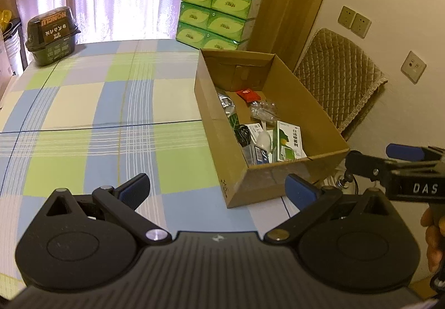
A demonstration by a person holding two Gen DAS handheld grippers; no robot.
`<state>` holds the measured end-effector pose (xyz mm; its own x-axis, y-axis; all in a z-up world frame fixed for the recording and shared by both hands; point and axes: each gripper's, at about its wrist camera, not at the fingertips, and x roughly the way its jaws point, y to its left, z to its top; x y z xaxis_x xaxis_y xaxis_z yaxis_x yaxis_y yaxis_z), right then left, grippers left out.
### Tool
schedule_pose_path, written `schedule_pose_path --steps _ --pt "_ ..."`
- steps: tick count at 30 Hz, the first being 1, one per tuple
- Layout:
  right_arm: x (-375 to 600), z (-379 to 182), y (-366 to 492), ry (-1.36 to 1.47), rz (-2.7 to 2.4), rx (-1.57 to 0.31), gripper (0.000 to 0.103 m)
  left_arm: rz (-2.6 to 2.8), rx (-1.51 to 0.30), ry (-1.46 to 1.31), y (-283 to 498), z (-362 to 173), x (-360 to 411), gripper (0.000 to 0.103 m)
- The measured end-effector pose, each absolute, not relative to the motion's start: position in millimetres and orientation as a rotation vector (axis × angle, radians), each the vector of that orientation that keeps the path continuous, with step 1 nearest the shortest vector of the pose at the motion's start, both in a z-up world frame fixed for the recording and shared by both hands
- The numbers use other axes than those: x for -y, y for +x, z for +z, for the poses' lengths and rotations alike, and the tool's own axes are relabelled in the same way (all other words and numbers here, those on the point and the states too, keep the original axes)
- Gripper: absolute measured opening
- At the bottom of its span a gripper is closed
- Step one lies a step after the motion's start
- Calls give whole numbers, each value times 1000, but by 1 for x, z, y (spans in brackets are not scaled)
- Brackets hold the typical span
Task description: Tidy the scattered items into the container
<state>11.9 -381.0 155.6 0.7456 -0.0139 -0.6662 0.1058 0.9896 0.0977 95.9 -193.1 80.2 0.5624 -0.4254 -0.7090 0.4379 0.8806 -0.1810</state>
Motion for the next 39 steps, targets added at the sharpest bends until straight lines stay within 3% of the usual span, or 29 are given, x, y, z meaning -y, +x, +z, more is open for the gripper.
schedule_pose_path --steps 39 --pt "344 170 -80 113 -172 -750 103 -518 -845 18 7 82 156 102"
